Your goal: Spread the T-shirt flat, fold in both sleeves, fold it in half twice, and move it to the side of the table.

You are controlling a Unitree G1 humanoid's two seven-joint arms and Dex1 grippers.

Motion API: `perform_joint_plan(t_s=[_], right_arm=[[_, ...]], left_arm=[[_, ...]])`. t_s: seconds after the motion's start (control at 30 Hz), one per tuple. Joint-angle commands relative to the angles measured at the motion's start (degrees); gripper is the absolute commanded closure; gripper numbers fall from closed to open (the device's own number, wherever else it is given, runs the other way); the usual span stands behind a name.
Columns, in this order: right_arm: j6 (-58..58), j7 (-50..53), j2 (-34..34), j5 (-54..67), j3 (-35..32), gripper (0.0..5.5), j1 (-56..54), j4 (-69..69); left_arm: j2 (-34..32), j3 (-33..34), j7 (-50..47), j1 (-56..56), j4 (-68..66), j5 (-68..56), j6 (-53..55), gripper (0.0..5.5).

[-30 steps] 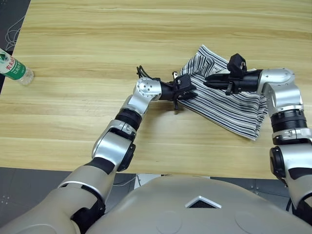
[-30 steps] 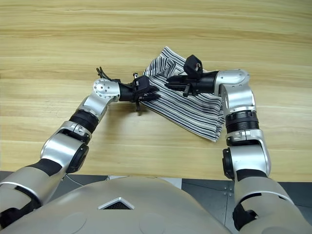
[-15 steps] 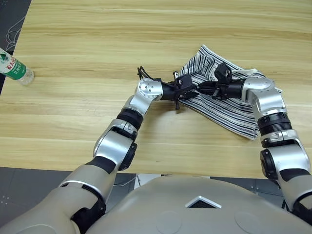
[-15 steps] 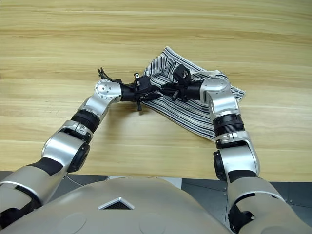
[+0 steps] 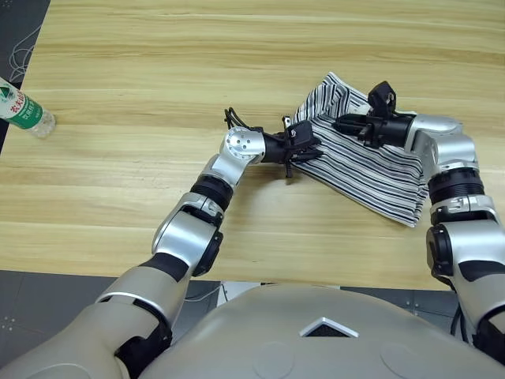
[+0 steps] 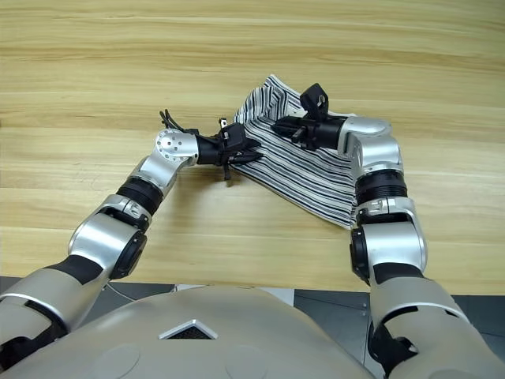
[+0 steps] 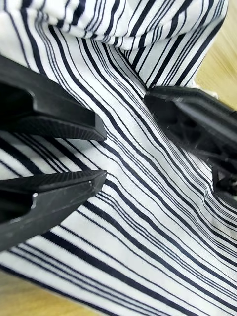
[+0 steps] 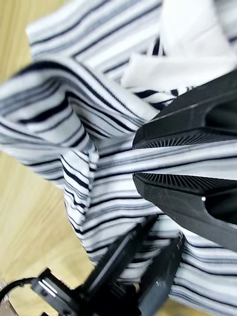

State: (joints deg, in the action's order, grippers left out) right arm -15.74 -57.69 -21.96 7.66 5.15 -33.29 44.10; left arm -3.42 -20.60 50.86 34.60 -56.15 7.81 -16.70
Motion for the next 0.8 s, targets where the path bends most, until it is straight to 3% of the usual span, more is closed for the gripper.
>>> perform_joint_plan(t_s=[0.03,0.33,0.57,0.8], right_arm=[[9.20,8.43,-0.56,-6.36,1.79,4.61,-2.00,5.05],[29.42,26.23,4.42,-12.32,1.79,4.61,-4.65,12.23],[31.52,31.36,7.81,-13.54,1.59,4.61,-7.67,17.19],[31.98,32.91,4.48,-13.47,-0.55,4.61,-9.80,19.36]], left_arm=[[0.06,-1.39,0.83,-1.21,-1.92,1.86,1.09,4.38],[0.52,-1.26,0.80,-0.77,-3.06,1.87,0.67,4.38],[0.72,-1.12,0.66,-0.67,-3.61,1.76,0.28,4.38],[0.12,0.00,0.36,-0.25,-3.29,0.92,-0.04,4.38]])
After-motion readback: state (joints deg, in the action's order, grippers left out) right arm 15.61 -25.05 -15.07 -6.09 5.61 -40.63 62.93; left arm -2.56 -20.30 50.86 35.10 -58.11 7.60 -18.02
